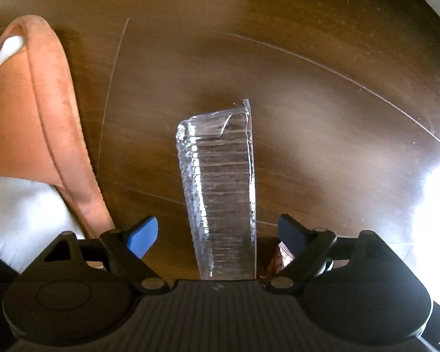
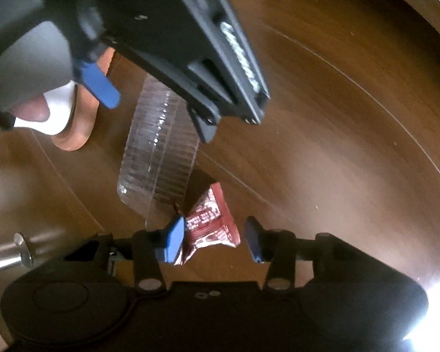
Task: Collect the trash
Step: 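Grasp the clear plastic tray with left tool while right grasps the red wrapper, then lift the clear tray and red wrapper up to the teal bin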
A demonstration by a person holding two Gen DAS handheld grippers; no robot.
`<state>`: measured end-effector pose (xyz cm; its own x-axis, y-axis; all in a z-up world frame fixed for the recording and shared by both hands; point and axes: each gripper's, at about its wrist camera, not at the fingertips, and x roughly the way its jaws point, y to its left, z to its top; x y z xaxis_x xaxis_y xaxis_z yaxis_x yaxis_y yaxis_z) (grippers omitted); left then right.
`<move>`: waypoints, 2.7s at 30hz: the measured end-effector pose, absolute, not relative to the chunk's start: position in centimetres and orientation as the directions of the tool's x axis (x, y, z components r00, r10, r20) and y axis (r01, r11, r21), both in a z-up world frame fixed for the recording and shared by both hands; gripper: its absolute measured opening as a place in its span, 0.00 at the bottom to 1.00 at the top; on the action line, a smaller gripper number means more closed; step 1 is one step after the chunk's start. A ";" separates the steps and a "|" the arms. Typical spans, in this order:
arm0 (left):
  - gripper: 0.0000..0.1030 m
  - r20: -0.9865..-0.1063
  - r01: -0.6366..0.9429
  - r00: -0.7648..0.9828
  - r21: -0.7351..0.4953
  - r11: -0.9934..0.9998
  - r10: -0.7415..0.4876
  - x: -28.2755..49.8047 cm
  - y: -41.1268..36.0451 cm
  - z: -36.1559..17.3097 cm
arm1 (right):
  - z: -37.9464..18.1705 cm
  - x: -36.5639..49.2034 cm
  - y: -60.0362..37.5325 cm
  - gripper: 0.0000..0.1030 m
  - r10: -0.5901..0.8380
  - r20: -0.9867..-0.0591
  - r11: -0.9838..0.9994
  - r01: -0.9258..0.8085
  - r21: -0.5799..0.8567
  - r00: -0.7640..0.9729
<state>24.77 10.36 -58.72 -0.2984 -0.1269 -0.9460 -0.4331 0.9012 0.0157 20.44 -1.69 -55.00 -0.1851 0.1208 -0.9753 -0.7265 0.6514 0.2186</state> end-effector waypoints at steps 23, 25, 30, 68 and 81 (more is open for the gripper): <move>0.40 -0.952 -0.373 -0.278 -0.014 0.928 -0.126 25.0 9.4 -54.4 | -49.0 26.3 -7.7 0.06 0.235 -0.962 0.855 -0.441 0.272 -0.138; 0.40 -0.955 -0.372 -0.270 -0.010 0.928 -0.119 25.0 9.5 -52.8 | -47.5 26.7 -8.1 0.06 0.257 -0.960 0.861 -0.425 0.278 -0.107; 0.40 -0.972 -0.360 -0.188 -0.066 0.931 -0.142 24.7 8.9 -47.0 | -40.7 27.8 -9.4 0.06 0.294 -0.956 0.862 -0.435 0.261 0.009; 0.40 -0.574 0.012 0.813 -0.152 0.988 -0.098 21.8 6.0 8.4 | 9.5 21.8 -14.1 0.05 0.453 -0.389 0.870 -0.493 -0.003 0.802; 0.41 -0.572 0.022 0.819 -0.065 0.998 -0.055 33.8 4.4 13.8 | 11.4 28.9 -12.6 0.05 0.432 -0.367 0.880 -0.475 -0.030 0.824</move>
